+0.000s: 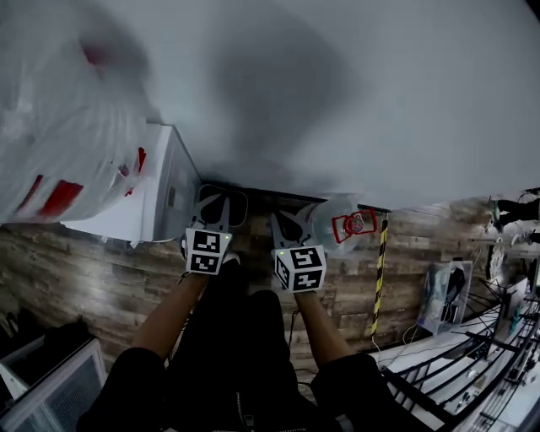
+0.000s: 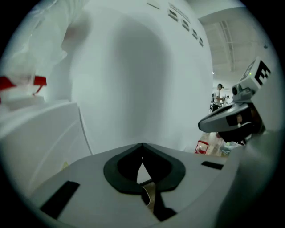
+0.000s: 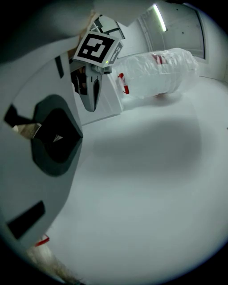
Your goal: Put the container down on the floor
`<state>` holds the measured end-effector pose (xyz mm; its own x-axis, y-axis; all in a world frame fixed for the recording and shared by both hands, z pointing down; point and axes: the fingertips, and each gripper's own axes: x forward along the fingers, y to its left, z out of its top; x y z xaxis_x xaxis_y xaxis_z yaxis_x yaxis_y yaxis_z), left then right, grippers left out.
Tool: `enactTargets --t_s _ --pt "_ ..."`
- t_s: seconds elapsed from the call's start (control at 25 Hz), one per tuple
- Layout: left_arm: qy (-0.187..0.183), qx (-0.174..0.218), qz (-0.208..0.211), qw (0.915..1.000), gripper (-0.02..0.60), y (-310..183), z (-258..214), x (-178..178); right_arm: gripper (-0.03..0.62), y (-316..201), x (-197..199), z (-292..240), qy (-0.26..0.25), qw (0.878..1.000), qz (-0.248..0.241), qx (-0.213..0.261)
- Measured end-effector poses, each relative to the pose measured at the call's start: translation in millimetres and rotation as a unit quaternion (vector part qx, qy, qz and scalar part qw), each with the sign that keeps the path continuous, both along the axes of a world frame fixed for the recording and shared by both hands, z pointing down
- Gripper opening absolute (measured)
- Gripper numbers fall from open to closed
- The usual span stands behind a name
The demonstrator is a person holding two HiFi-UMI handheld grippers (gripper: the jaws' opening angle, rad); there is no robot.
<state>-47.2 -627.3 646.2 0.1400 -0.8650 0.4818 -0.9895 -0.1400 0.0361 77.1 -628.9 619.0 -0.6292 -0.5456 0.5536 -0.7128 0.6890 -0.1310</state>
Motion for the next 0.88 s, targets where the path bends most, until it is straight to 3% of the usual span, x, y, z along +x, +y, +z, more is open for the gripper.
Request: enactTargets --t_s 0.4,0.6,0.88 --pt "0.013 0.001 -0.009 0.9999 0.015 60.5 -114.5 10.5 0.011 61.3 -4.6 -108.9 -0.025 1.0 -0.001 -0.009" --pt "0.005 0.011 -0.01 0.9999 0.015 108.1 -150.1 24.5 0.011 105.9 -2.4 -134.1 -0.046 0.999 -0.002 -0.005" --pt "0.021 0.007 -0.012 0.9997 0.015 170.6 -177.0 31.0 0.011 168.6 -6.1 -155.2 -0.072 0.997 0.005 -0.014"
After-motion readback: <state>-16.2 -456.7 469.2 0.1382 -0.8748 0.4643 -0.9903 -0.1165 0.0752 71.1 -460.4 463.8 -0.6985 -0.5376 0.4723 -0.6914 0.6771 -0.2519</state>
